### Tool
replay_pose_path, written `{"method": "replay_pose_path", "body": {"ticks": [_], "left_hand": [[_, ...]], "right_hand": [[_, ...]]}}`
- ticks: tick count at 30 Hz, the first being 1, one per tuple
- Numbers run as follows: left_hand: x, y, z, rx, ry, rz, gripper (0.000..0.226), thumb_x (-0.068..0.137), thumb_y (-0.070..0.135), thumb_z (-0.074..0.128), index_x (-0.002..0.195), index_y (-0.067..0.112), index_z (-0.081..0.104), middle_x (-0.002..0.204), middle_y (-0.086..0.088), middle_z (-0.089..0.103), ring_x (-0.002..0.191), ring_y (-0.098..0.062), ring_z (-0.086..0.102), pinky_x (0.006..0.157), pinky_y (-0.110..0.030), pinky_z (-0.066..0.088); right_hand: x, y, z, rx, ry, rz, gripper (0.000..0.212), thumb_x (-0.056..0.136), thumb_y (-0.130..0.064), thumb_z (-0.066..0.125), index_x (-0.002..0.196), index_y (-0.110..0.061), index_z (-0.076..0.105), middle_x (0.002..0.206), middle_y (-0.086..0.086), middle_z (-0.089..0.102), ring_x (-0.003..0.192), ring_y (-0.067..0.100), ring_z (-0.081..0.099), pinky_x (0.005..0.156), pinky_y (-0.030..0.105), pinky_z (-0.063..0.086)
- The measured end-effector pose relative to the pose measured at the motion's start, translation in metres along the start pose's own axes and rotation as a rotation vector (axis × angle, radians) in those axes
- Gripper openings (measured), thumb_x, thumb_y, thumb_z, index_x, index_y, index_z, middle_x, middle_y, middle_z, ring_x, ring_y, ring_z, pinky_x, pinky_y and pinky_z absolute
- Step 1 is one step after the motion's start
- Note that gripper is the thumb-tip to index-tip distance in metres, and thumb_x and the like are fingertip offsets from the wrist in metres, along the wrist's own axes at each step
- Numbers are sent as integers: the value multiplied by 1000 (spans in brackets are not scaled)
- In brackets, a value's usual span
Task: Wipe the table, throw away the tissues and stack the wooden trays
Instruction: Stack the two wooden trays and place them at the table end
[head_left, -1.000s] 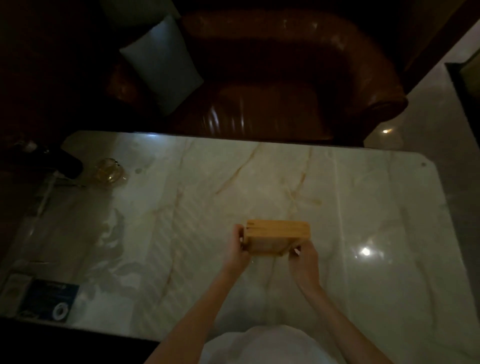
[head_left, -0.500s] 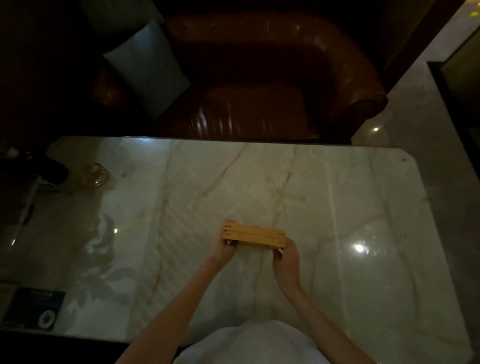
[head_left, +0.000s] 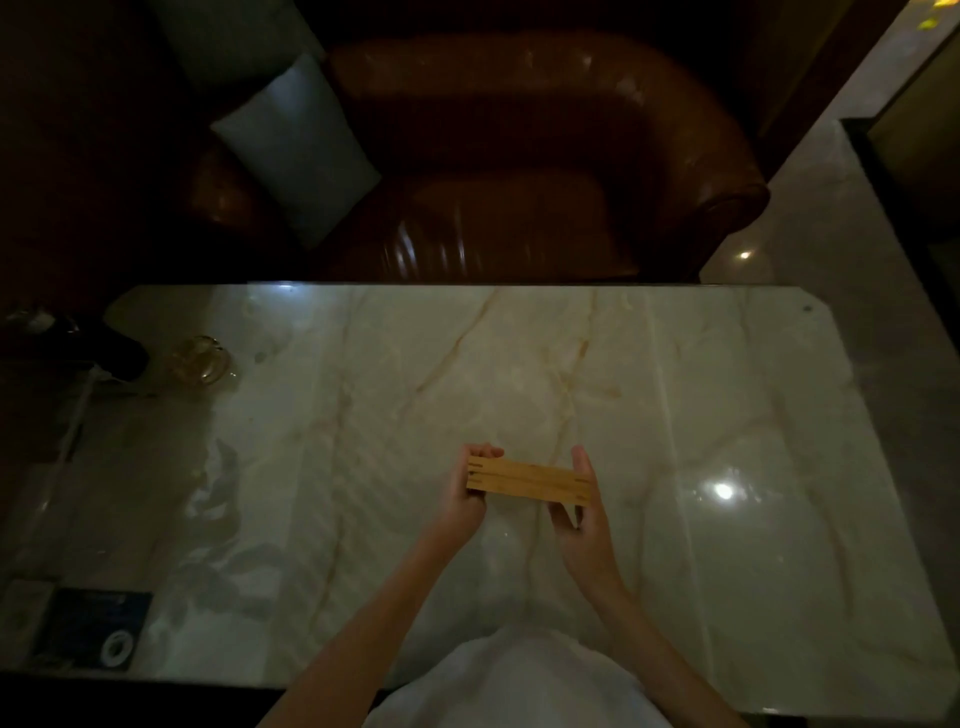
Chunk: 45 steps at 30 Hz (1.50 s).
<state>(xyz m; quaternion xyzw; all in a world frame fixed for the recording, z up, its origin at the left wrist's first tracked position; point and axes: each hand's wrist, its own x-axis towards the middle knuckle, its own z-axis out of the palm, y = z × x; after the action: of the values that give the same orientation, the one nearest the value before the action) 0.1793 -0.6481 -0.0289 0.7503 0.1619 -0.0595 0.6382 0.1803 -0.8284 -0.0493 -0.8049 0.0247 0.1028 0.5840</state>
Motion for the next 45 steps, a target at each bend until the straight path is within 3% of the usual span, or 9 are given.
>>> {"method": "replay_pose_path", "body": {"ticks": [4,9,13,17,24,30,36,39,45], "left_hand": [[-1,-2,-2,22,-22,20,43,80,-28,35,108,1,49,115,-3,59,110,-2,57,95,-11,46],[2,19,-7,-13,-3,17,42,76,-33,31,110,-12,46,108,-14,55,105,-26,52,94,-38,43],[5,70,-28,144,-134,22,45,65,-3,40,107,10,43,88,2,49,84,-12,50,73,-14,44],[21,106,-46,500,-275,39,45,77,14,52,121,13,44,109,-10,58,100,-23,58,87,-42,48],[3,57,-86,436,-494,-244,63,93,44,52,145,22,25,136,-3,49,121,-22,55,98,-33,50],[-50,8,-87,355,-237,-363,48,99,50,29,133,22,46,130,0,53,124,-23,49,114,-43,33],[-65,18,-75,129,-106,-302,48,102,44,23,136,15,39,132,-6,49,128,-25,46,112,-42,33],[-68,15,-75,116,-29,-253,41,102,41,26,129,16,44,119,-1,52,118,-23,51,104,-39,38],[-83,17,-83,91,-73,-68,35,103,32,29,136,33,37,130,9,50,122,-10,50,98,-24,40]], "right_hand": [[4,1,-3,-75,-13,-49,67,94,6,54,152,-8,25,154,-9,30,139,-15,26,116,13,24],[17,-11,-8,-143,-9,-123,49,93,5,56,140,-3,46,137,1,53,128,13,50,108,15,35],[34,-24,-25,-233,-51,-165,29,87,-1,69,115,3,64,105,5,68,99,14,61,78,4,38],[35,-38,-30,34,-84,47,24,87,-7,71,109,-9,64,105,2,69,98,18,66,83,27,49],[34,-55,-28,338,-226,509,27,86,-4,69,113,-1,64,106,11,75,85,19,75,65,33,61],[41,-92,-22,242,-217,689,34,88,-9,68,118,5,64,93,14,73,78,22,70,53,28,60],[7,-122,18,178,-92,394,51,101,-49,36,144,-22,40,131,-2,59,112,16,62,87,39,55],[-35,-101,48,87,-6,260,59,100,-53,25,154,-36,9,162,-9,19,148,15,24,122,45,23],[-69,-82,65,91,93,273,49,103,-45,26,151,-44,14,160,-6,25,145,18,31,119,50,29]]}}
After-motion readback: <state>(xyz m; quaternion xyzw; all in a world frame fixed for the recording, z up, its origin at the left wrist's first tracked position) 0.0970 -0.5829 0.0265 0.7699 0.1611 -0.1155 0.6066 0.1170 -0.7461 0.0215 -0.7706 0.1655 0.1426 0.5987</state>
